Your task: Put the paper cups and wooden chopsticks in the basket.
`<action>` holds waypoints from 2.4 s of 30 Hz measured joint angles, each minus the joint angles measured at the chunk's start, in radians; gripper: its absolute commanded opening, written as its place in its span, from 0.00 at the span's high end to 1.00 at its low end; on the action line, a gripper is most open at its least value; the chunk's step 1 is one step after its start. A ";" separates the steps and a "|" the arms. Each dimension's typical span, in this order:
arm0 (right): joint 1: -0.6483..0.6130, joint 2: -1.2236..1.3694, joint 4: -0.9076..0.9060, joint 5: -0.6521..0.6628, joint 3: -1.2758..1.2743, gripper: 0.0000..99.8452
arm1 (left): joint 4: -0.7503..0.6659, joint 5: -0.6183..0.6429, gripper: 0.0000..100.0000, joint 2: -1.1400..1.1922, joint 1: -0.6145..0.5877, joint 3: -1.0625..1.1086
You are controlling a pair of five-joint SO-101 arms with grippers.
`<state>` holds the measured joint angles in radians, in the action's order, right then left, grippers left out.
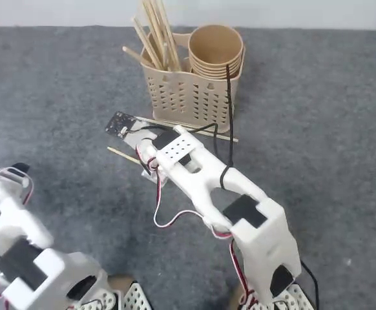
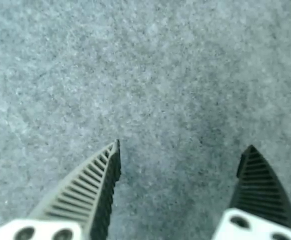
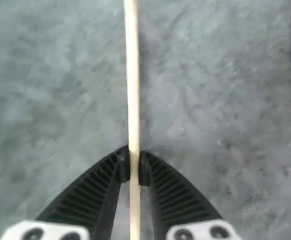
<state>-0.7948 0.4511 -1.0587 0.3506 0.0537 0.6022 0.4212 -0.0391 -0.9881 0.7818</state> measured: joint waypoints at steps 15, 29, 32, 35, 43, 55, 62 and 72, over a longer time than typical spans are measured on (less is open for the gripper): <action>0.003 -0.694 0.114 -0.226 -0.229 0.99 | 0.000 0.000 0.65 0.009 0.000 -0.002; 0.138 -1.135 1.297 -0.315 -0.867 0.99 | 0.000 0.000 0.65 0.009 0.003 -0.002; 0.170 -1.115 1.478 -0.316 -0.867 0.99 | 0.000 0.000 0.65 0.009 0.003 -0.002; 0.210 -1.031 1.588 -0.316 -0.847 0.99 | 0.000 0.000 0.65 0.009 0.003 -0.002; 0.278 -0.674 1.715 -0.316 -0.631 0.99 | 0.000 0.000 0.65 0.009 0.006 -0.002; 0.373 -0.199 1.722 -0.483 -0.242 0.80 | 0.000 0.002 0.65 0.009 0.006 -0.002; 0.365 -0.245 1.666 -0.486 -0.285 0.75 | 0.000 0.000 0.65 0.009 0.017 -0.002; 0.325 -0.767 1.511 -0.489 -0.601 0.88 | 0.000 0.000 0.65 0.009 0.020 -0.002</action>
<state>-0.4695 -0.3161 0.4526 -0.1389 -0.5478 0.6022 0.4212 -0.0299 -0.9682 0.7802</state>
